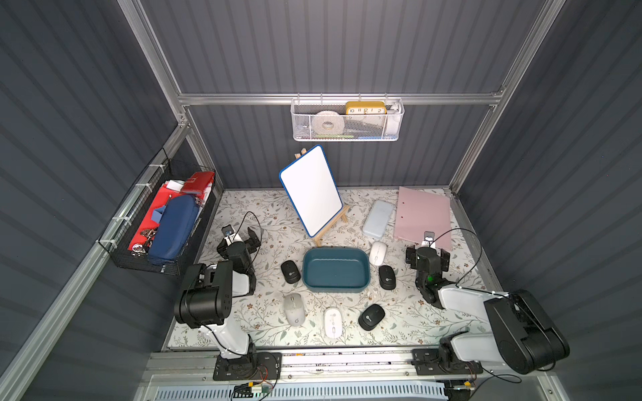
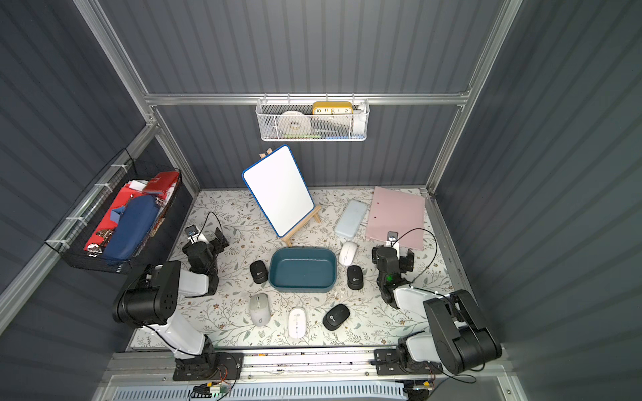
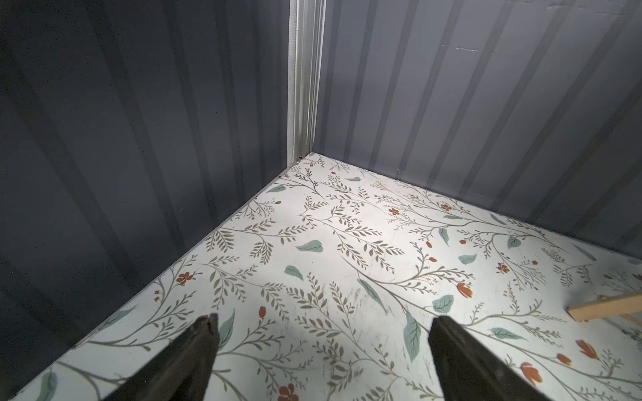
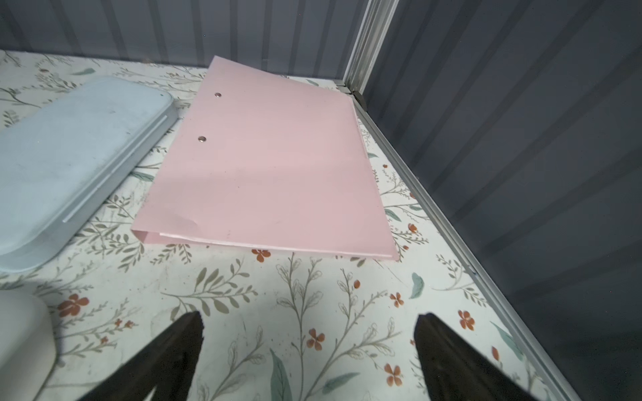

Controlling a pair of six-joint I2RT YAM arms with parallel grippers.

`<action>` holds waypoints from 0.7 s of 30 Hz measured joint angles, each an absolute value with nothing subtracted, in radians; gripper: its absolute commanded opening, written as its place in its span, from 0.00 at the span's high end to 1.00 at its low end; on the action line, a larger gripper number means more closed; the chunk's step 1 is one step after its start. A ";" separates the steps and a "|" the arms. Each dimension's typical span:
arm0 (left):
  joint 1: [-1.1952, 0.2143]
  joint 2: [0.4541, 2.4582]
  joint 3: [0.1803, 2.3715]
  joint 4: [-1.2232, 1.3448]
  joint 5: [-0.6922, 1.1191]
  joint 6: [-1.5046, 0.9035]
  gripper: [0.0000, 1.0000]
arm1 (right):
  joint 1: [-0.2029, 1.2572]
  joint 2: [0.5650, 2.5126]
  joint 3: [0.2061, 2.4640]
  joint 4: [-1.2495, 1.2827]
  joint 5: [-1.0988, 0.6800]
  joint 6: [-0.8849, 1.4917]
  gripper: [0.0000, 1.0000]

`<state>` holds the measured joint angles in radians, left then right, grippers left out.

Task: Take out the mouse from the storage box
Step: Reset both arms

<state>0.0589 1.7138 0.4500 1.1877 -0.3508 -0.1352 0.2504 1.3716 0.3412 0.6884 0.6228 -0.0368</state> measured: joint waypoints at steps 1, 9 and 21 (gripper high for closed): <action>0.059 1.714 0.450 1.188 -0.351 -0.137 0.01 | 0.243 1.382 0.341 0.718 0.603 -0.042 0.01; 0.059 1.714 0.450 1.188 -0.344 -0.142 0.01 | 0.045 1.532 0.363 0.862 0.346 0.010 0.01; 0.059 1.714 0.450 1.187 -0.340 -0.142 0.01 | 0.040 1.532 0.374 0.867 0.261 0.037 0.01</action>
